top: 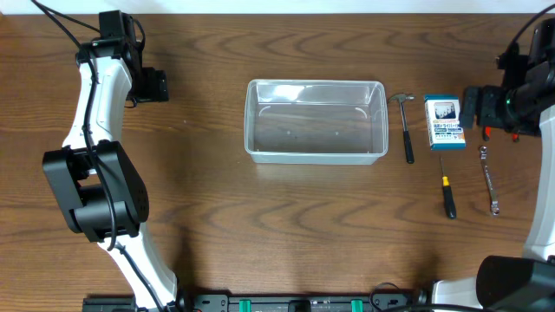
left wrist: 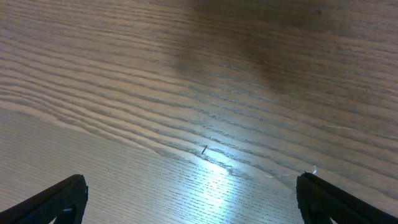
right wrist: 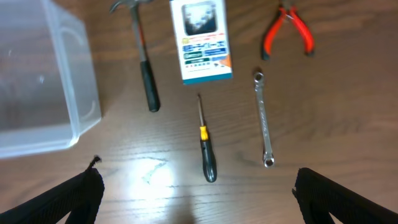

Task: Pack container
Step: 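Swing the right gripper right and down toward the yellow-handled screwdriver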

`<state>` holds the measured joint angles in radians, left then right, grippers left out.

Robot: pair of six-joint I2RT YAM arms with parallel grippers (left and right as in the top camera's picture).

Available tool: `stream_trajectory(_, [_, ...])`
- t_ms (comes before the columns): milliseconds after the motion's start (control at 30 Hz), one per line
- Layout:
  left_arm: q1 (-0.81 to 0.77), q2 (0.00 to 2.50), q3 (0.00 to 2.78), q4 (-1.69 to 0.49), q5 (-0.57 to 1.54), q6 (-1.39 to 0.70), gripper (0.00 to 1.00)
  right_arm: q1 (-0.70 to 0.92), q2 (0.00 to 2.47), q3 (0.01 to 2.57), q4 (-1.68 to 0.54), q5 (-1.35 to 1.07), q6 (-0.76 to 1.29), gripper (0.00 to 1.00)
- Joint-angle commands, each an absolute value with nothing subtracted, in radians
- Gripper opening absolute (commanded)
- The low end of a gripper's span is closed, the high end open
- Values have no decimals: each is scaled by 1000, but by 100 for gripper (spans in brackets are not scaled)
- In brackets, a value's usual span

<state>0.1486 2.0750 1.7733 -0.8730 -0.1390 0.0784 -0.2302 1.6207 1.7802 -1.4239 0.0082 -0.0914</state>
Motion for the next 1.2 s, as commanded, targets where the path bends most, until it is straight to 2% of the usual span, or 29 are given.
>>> stream_trajectory(0, [149, 2093, 1769, -874, -154, 77, 98, -234, 1632, 1749, -1425, -46, -300, 99])
stream_trajectory(300, [149, 2093, 1769, -874, -154, 77, 98, -237, 1692, 1604, -1352, -34, -383, 99])
stream_trajectory(333, [149, 2093, 1769, -874, -154, 77, 98, -237, 1702, 1591, -1341, -21, -383, 93])
stream_trajectory(367, [149, 2093, 1769, -874, -154, 77, 99, -237, 1710, 1577, -1327, -4, -382, 99])
stream_trajectory(700, [149, 2093, 1769, -874, -154, 77, 98, -238, 1749, 1406, -1196, -4, -380, 99])
stream_trajectory(1167, [149, 2093, 1769, -874, -154, 77, 98, -239, 1750, 1285, -1154, 41, -150, 99])
